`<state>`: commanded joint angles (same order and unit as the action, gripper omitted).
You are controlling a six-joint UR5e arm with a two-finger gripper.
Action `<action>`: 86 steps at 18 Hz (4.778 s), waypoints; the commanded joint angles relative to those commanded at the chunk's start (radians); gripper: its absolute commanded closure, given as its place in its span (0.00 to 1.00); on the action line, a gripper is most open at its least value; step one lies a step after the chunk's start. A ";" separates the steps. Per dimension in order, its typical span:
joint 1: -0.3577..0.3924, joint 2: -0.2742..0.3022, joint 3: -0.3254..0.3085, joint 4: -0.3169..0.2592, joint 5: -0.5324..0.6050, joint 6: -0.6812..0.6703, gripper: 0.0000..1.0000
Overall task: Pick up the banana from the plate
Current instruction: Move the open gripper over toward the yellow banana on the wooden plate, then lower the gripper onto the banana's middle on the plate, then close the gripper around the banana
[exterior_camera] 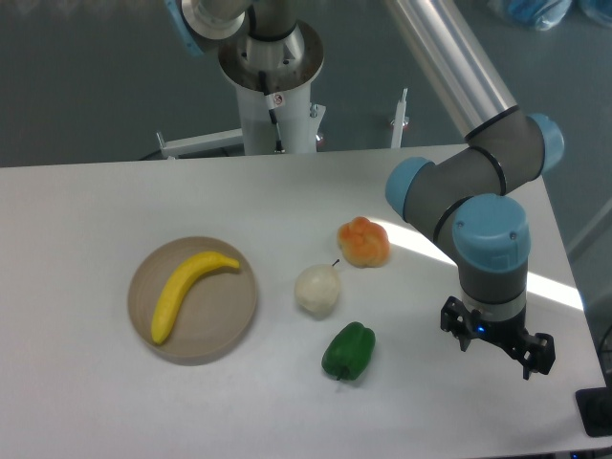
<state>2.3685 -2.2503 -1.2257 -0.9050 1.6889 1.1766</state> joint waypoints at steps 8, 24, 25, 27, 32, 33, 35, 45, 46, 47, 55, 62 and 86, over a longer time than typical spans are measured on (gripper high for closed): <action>-0.002 0.008 -0.003 -0.002 0.005 -0.043 0.00; -0.095 0.087 -0.092 -0.009 0.012 -0.360 0.00; -0.110 0.106 -0.115 -0.011 0.012 -0.364 0.00; -0.129 0.146 -0.168 -0.012 0.012 -0.367 0.00; -0.204 0.247 -0.316 -0.014 0.009 -0.443 0.00; -0.222 0.258 -0.342 -0.014 0.009 -0.443 0.00; -0.262 0.267 -0.370 -0.014 0.009 -0.449 0.00; -0.397 0.298 -0.552 -0.015 -0.122 -0.529 0.00; -0.409 0.305 -0.560 -0.015 -0.135 -0.537 0.00; -0.420 0.308 -0.564 -0.015 -0.144 -0.538 0.00; -0.491 0.296 -0.580 -0.014 -0.135 -0.616 0.00; -0.541 0.291 -0.591 -0.011 -0.120 -0.687 0.00; -0.583 0.239 -0.604 0.008 -0.101 -0.684 0.49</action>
<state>1.7856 -2.0110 -1.8301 -0.8974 1.5877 0.4924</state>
